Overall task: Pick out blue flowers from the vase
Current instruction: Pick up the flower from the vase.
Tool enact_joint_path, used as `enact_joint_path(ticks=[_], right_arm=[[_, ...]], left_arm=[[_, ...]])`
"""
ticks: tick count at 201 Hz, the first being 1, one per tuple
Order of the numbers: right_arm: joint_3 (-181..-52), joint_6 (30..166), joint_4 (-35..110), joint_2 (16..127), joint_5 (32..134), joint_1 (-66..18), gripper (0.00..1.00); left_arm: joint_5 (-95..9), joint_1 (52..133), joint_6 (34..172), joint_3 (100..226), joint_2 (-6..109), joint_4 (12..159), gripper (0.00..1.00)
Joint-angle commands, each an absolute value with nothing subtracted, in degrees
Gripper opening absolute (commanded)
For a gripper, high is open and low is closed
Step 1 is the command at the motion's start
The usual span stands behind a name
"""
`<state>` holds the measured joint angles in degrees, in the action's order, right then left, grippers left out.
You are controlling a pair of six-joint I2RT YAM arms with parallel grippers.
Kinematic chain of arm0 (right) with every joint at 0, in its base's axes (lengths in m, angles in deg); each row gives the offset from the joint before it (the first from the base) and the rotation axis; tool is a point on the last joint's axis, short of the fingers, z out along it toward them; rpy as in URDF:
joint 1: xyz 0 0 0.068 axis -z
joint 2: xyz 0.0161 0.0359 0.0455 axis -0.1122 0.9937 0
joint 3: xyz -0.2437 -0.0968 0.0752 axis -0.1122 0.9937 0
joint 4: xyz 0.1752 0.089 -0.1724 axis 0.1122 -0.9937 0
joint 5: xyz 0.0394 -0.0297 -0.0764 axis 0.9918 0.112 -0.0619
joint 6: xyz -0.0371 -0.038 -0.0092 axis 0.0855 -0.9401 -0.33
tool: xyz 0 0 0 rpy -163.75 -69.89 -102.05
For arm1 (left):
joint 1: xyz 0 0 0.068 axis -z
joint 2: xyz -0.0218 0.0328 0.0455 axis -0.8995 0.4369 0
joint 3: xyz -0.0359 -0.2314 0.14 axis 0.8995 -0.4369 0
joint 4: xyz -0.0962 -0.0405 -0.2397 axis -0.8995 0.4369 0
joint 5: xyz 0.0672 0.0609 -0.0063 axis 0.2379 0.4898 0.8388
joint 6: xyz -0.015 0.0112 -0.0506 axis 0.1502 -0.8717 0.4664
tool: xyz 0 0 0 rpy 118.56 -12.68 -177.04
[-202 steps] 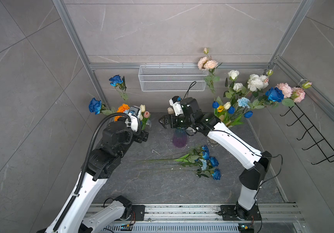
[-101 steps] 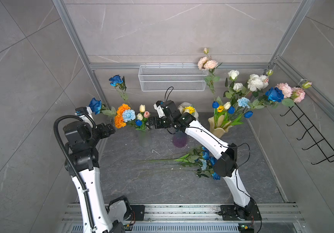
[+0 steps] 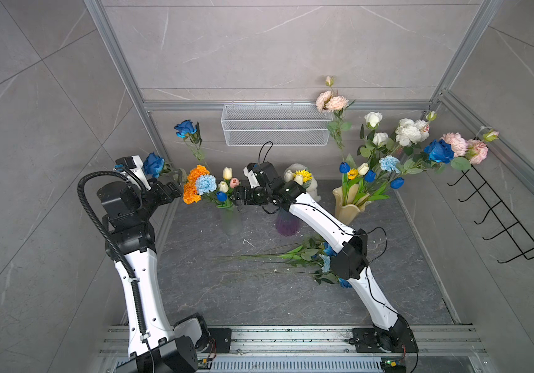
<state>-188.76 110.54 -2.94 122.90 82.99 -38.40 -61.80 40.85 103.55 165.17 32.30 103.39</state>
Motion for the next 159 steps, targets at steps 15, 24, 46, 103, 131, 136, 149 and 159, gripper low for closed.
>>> enact_joint_path(ticks=[15,24,46,103,131,136,149,159], right_arm=[[-192.46,111.61,-5.17,125.57,83.64,-37.77,0.98],[-192.76,111.46,-5.72,125.95,83.74,-37.78,0.98],[-192.54,111.39,-5.71,126.5,83.89,-37.78,0.97],[-192.42,110.88,-6.08,127.73,83.82,-37.87,0.97],[-192.78,110.83,-5.89,128.24,83.71,-37.88,0.97],[-192.88,110.85,-5.98,128.4,83.75,-37.86,0.97],[-193.4,110.87,-6.25,128.87,83.7,-37.86,0.97],[-193.6,110.97,-6.32,129.14,83.83,-37.86,0.97]], left_arm=[[-63.83,40.54,104.93,167.27,35.55,98.92,0.92],[-63.88,40.62,104.97,167.55,36.14,98.82,0.9],[-62.62,40.76,104.77,167.44,36.54,97.65,0.89],[-60.26,44.06,104.7,168.48,39.66,93.49,0.8],[-59.27,46.08,103.91,169.92,41.19,92.83,0.61],[-58.99,46.28,103.79,169.94,41.21,92.54,0.55],[-58.1,46.53,103.92,169.61,41.02,91.18,0.39],[-57.7,46.65,103.79,169.68,40.81,90.58,0.32]])
